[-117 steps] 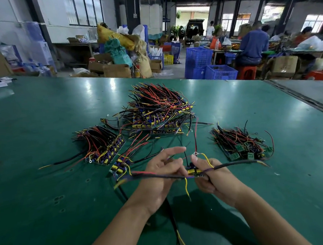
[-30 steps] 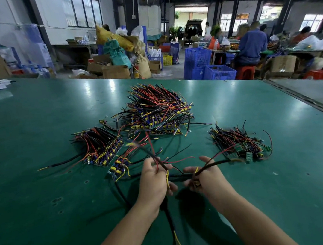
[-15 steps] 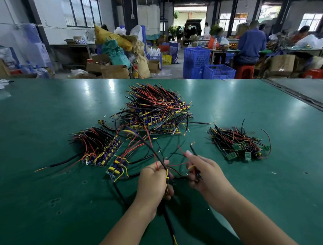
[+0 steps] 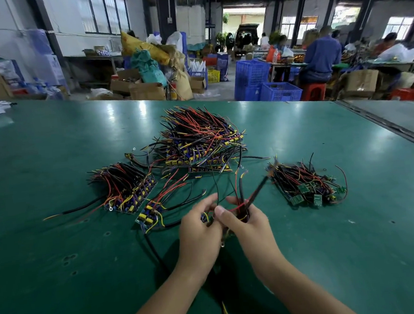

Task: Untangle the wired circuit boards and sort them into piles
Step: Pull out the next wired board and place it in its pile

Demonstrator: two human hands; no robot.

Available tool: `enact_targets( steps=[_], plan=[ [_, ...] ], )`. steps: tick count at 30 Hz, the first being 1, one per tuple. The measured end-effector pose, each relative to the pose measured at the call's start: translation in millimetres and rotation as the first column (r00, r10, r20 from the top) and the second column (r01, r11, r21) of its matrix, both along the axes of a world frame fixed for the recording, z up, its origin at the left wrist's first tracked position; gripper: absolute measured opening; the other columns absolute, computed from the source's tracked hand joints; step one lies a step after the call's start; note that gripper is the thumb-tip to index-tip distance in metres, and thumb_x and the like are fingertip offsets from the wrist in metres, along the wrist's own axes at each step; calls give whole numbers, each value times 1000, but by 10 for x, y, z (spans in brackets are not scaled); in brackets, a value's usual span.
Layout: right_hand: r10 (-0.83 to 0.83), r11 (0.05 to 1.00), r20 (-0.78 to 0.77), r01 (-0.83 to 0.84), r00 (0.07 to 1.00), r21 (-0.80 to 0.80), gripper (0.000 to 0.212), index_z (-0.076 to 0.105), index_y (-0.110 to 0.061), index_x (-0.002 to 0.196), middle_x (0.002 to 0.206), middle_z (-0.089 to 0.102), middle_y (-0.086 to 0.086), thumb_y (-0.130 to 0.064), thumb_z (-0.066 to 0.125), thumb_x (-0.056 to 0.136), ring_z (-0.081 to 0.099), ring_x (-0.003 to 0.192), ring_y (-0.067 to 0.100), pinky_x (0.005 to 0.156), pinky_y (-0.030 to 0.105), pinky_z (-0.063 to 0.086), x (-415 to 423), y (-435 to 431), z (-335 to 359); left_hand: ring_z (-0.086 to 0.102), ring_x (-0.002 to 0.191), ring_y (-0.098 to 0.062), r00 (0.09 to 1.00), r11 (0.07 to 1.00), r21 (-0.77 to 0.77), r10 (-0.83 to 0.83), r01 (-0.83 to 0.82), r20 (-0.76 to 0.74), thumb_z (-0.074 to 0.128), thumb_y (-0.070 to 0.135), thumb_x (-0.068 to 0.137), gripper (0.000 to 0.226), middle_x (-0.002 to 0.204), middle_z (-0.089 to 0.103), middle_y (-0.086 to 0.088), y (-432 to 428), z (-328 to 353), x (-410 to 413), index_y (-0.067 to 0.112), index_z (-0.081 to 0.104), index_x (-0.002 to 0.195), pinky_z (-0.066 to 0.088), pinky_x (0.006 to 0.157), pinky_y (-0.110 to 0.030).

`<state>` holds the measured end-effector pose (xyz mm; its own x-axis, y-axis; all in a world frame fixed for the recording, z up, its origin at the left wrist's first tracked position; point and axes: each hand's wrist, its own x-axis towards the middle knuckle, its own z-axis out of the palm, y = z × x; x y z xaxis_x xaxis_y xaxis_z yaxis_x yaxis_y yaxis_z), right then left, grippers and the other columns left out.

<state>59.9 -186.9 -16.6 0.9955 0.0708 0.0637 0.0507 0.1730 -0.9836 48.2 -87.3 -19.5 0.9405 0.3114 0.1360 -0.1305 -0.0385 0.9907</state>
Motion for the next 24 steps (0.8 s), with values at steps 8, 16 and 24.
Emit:
enact_targets(
  steps=[8, 16, 24],
  plan=[
    [28, 999, 9, -28, 1000, 30, 18, 73, -17, 87, 76, 66, 4, -19, 58, 96, 63, 79, 22, 73, 39, 51, 20, -65, 39, 65, 84, -13, 972, 984, 82, -172, 160, 160, 56, 12, 74, 40, 106, 67, 8, -45, 83, -117, 25, 66, 110, 53, 74, -29],
    [-129, 987, 71, 121, 989, 105, 25, 60, -18, 75, 71, 58, -1, -20, 54, 99, 56, 73, 14, 71, 32, 47, 47, -78, 35, 65, 101, -8, 943, 944, 293, -229, 155, 241, 65, 16, 78, 31, 106, 69, 14, -42, -14, -135, 27, 61, 106, 49, 87, -23],
    [-200, 980, 75, 201, 977, -11, 27, 59, -14, 80, 71, 65, -3, -28, 50, 101, 66, 70, 19, 68, 40, 52, 135, -215, 37, 47, 125, 1, 949, 909, 393, -234, 138, 209, 61, 35, 82, 43, 125, 54, 18, -114, -14, -186, 39, 51, 124, 35, 105, -19]
  ],
)
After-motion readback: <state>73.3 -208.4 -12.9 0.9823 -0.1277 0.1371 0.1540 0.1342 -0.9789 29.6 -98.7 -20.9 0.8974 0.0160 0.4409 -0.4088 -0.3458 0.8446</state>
